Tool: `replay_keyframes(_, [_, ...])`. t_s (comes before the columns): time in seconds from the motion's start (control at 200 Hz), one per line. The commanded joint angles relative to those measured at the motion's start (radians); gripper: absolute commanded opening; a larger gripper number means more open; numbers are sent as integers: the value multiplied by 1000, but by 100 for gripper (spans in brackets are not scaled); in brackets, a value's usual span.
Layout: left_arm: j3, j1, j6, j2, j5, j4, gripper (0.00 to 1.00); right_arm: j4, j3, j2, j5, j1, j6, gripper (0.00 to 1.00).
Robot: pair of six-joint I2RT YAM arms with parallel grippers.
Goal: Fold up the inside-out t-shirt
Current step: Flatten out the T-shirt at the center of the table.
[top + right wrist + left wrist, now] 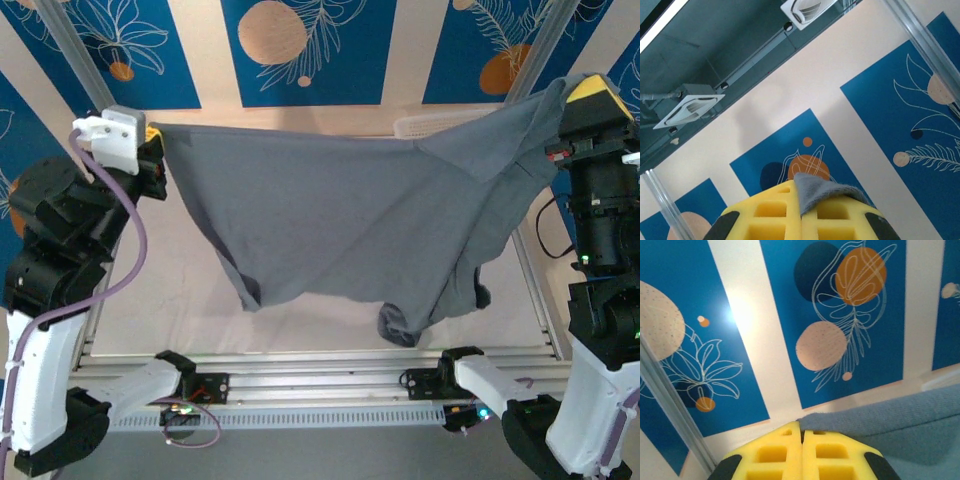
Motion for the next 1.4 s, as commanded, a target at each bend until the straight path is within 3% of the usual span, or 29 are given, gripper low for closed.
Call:
replay_keyframes(0.0, [16, 13, -66, -96, 138, 68, 0, 43, 28, -39, -65, -6, -6, 0])
replay_keyframes(0.115, [73, 14, -116, -112, 265, 61, 0, 70, 23, -78, -121, -6, 7, 0])
replay_keyframes(0.255, [90, 13, -150, -138, 287, 87, 0, 71, 31, -105, -148, -11, 8, 0])
replay_keyframes(0.61, [39, 14, -124, -103, 144, 92, 0, 20, 72, -5, -146, -16, -14, 0])
replay_keyframes(0.945, [-7, 19, -12, 115, -155, 137, 0, -121, 175, 296, -81, -17, -129, 0])
replay_keyframes(1.135, [-25, 27, -30, 98, -156, 151, 0, -255, 361, 393, -147, -5, -161, 0])
replay_keyframes(1.39, [-19, 28, -77, 12, -74, 141, 0, -278, 418, 333, -171, 22, -150, 0])
